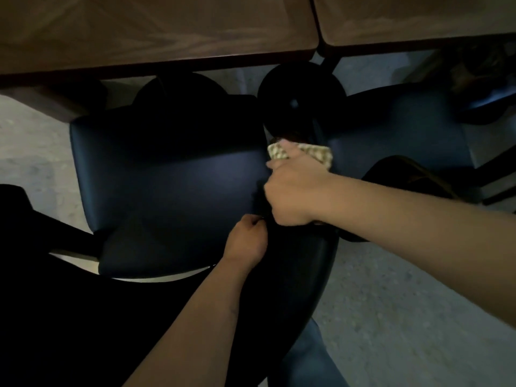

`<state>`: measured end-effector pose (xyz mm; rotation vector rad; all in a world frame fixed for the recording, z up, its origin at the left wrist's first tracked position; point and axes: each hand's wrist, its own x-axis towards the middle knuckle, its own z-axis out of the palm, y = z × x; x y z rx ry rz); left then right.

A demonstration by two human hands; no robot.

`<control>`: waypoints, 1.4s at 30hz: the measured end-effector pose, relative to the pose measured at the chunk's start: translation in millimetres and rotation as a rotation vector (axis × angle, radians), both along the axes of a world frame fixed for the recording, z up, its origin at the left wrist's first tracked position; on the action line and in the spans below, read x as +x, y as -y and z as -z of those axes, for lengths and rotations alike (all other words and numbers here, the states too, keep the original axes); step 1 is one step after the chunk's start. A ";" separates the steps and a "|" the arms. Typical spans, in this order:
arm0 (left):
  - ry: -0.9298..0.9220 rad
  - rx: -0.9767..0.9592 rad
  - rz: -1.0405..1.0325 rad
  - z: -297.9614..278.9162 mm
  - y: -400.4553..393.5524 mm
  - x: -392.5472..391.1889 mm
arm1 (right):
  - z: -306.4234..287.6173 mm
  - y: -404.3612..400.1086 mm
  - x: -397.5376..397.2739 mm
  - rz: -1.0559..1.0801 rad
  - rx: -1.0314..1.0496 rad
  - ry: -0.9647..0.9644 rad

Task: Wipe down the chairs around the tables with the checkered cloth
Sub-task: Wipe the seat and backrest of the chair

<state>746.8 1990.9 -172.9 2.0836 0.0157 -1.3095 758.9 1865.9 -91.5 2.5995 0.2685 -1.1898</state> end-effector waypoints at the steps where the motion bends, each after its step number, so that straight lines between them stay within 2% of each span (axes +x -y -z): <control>1: 0.003 -0.004 -0.009 0.1 -0.8 -0.3 | 5.9 -3.5 10.4 -0.064 -0.048 -0.049; 3: -0.002 -0.003 -0.054 0.7 -2.7 -0.9 | 15.7 -5.4 29.2 -0.102 -0.140 -0.101; 5: -0.003 0.006 -0.088 2.7 -2.4 -1.3 | 20.6 2.6 44.3 0.024 -0.142 -0.051; 7: -0.003 -0.003 -0.105 3.8 -2.3 -1.5 | 20.8 20.6 57.4 0.346 -0.005 0.070; 9: -0.016 -0.018 -0.103 2.1 -1.8 -1.8 | 24.9 41.3 64.5 0.769 0.326 0.169; 13: -0.017 -0.029 -0.097 2.6 -0.9 -2.3 | 37.1 76.6 51.1 1.689 0.841 0.183; 14: -0.010 -0.026 -0.091 2.8 0.1 -2.4 | 40.9 79.9 44.0 1.862 0.896 0.224; 16: -0.004 -0.013 -0.073 1.7 0.9 -2.4 | 47.0 79.9 30.8 2.051 1.024 0.325; 19: -0.020 -0.005 -0.085 1.1 0.2 -2.3 | 32.7 65.5 18.4 2.103 1.056 0.516; 22: -0.002 0.002 -0.100 0.1 0.4 -2.6 | 12.5 42.0 -5.1 2.079 1.010 0.553; 25: 0.035 0.010 -0.095 -1.8 0.9 -3.1 | -9.8 13.7 -37.1 1.743 0.841 0.543; 27: 0.037 0.018 -0.090 -1.7 1.3 -2.9 | -24.6 1.5 -58.4 1.611 0.837 0.503; 32: 0.065 0.024 -0.076 0.8 1.9 -3.5 | -17.8 8.6 -67.2 1.892 0.850 0.371; 35: 0.067 0.019 -0.080 2.6 2.7 -3.2 | 2.1 22.8 -53.3 2.059 0.992 0.259; 42: 0.056 0.030 -0.066 5.3 2.8 -1.8 | 47.7 31.3 -60.5 2.096 1.202 0.273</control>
